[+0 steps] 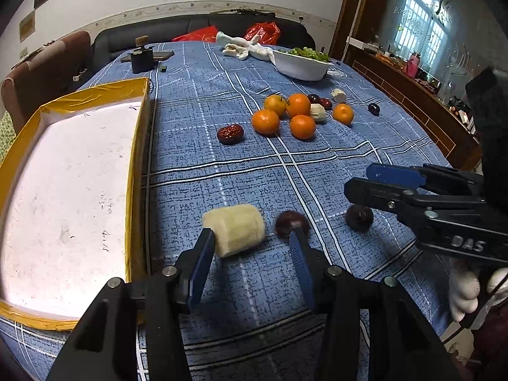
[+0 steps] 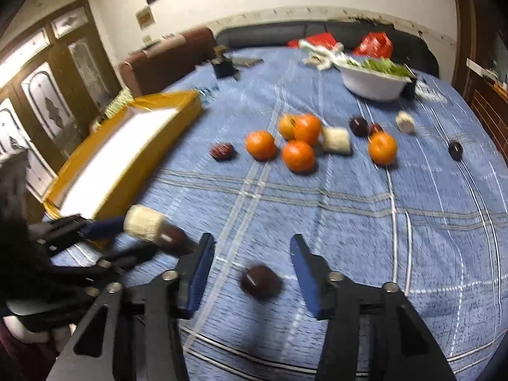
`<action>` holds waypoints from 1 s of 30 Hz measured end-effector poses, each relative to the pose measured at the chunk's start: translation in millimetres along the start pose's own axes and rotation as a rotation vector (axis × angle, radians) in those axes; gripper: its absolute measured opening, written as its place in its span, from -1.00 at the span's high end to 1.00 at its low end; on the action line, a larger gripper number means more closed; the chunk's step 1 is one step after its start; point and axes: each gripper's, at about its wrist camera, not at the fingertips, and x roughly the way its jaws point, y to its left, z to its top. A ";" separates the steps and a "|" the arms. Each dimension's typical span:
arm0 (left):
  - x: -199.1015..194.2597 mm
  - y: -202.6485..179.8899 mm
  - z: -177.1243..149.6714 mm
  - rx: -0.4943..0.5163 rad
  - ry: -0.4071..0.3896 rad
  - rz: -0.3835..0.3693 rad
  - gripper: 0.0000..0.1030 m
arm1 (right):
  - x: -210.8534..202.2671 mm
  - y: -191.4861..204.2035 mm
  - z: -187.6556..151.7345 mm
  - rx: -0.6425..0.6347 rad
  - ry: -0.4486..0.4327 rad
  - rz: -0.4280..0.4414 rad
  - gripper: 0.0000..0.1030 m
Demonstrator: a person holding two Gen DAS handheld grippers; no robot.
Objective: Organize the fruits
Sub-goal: 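Carry the plum and yam piece to the white tray and release both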
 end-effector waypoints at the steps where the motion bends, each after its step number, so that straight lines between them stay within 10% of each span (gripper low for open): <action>1: -0.1 -0.1 -0.8 0.007 0.001 0.002 0.09 | -0.2 3.9 1.9 -0.006 -0.001 0.027 -0.07; 5: -6.9 3.1 -6.4 0.019 -0.013 -0.009 0.09 | 8.7 21.2 4.7 -0.051 0.040 0.111 0.32; 22: 1.7 -2.5 2.9 0.057 0.008 0.008 0.08 | 18.3 26.5 -21.6 -0.123 0.095 0.157 0.55; 30: 22.9 -10.5 5.3 0.138 0.040 0.172 0.36 | 6.9 18.2 -24.8 -0.091 0.075 0.134 0.55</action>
